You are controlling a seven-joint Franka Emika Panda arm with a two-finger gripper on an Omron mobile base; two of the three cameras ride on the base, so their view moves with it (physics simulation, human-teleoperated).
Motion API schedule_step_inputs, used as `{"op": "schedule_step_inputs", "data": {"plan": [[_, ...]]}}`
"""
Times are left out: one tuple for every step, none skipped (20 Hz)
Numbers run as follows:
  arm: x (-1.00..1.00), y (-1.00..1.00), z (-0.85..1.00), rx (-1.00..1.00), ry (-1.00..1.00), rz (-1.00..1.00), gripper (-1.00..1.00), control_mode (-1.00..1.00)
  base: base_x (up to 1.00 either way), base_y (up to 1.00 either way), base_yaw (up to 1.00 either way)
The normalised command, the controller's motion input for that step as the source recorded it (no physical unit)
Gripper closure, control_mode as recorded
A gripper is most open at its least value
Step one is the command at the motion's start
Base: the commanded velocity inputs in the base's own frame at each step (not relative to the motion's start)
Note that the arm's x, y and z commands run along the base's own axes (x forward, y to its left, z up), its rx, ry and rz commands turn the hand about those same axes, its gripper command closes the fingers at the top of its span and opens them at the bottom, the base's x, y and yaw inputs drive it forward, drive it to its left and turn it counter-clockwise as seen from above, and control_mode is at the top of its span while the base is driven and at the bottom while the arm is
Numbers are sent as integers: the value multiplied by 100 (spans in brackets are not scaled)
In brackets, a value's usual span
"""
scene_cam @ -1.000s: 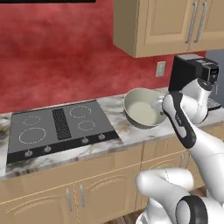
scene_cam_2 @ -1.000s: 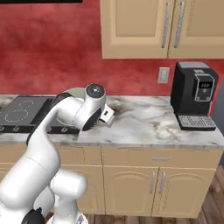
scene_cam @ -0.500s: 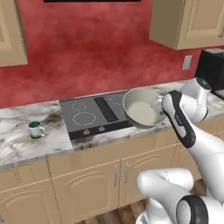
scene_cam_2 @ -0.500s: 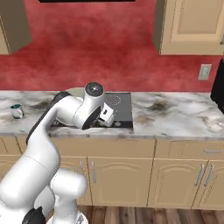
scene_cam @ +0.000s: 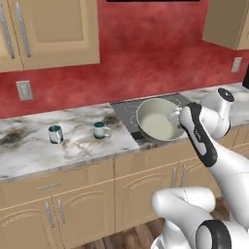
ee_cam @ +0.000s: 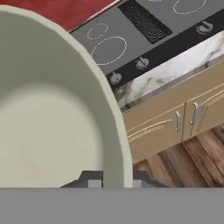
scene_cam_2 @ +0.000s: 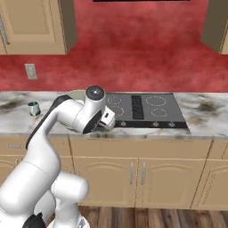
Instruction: Clear the mugs and bowl far away from the sink.
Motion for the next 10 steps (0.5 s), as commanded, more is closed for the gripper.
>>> {"op": "schedule_step_inputs", "data": {"plan": [[0, 0, 0, 0, 0, 0, 100, 100, 0, 100, -3], [0, 0, 0, 0, 0, 0, 100, 100, 0, 100, -3], [0, 0, 0, 0, 0, 0, 100, 100, 0, 100, -3], [0, 0, 0, 0, 0, 0, 100, 100, 0, 100, -3], [0, 0, 0, 0, 0, 0, 100, 100, 0, 100, -5], [0, 0, 0, 0, 0, 0, 100, 100, 0, 100, -5], [0, 0, 0, 0, 0, 0, 100, 100, 0, 100, -4], [0, 0, 0, 0, 0, 0, 100, 100, 0, 100, -4], [0, 0, 0, 0, 0, 0, 100, 100, 0, 100, -4], [0, 0, 0, 0, 0, 0, 100, 100, 7, 100, -5]]}}
